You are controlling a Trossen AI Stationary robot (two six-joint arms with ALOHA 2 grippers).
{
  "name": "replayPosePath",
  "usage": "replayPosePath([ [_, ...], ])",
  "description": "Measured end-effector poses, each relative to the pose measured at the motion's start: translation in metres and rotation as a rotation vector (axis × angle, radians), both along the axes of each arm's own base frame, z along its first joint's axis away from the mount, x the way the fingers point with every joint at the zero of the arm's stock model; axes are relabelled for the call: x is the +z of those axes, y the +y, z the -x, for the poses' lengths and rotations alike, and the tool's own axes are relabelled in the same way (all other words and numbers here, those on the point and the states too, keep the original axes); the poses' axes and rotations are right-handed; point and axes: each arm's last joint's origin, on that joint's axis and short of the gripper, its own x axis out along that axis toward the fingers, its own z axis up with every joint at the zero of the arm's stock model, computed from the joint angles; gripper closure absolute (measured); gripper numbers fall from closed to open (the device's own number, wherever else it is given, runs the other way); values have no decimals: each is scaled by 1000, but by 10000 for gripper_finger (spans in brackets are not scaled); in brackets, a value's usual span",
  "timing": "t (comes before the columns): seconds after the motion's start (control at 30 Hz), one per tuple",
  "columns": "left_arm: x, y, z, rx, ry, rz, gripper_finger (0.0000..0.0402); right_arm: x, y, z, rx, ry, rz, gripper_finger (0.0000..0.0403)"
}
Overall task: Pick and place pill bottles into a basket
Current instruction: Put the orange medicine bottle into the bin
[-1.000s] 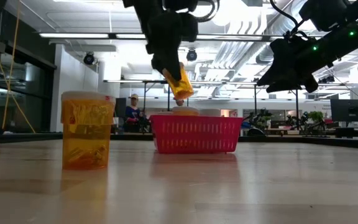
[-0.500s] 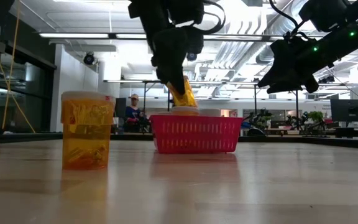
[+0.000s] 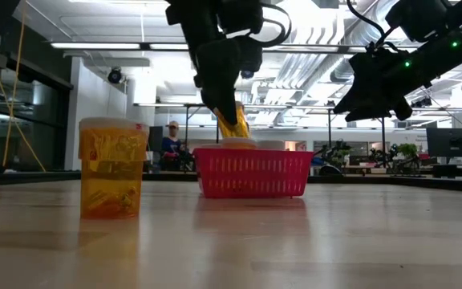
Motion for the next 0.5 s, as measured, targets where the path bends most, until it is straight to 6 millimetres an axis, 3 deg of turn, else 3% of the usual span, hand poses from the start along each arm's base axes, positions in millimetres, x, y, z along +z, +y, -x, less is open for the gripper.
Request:
replayPosePath([
  [0.3, -1, -3, 1, -18, 17, 3, 134, 0, 0, 0, -4, 1, 2, 192],
  [0.5, -1, -3, 1, -26, 17, 6, 164, 0, 0, 0, -3, 1, 2, 192],
])
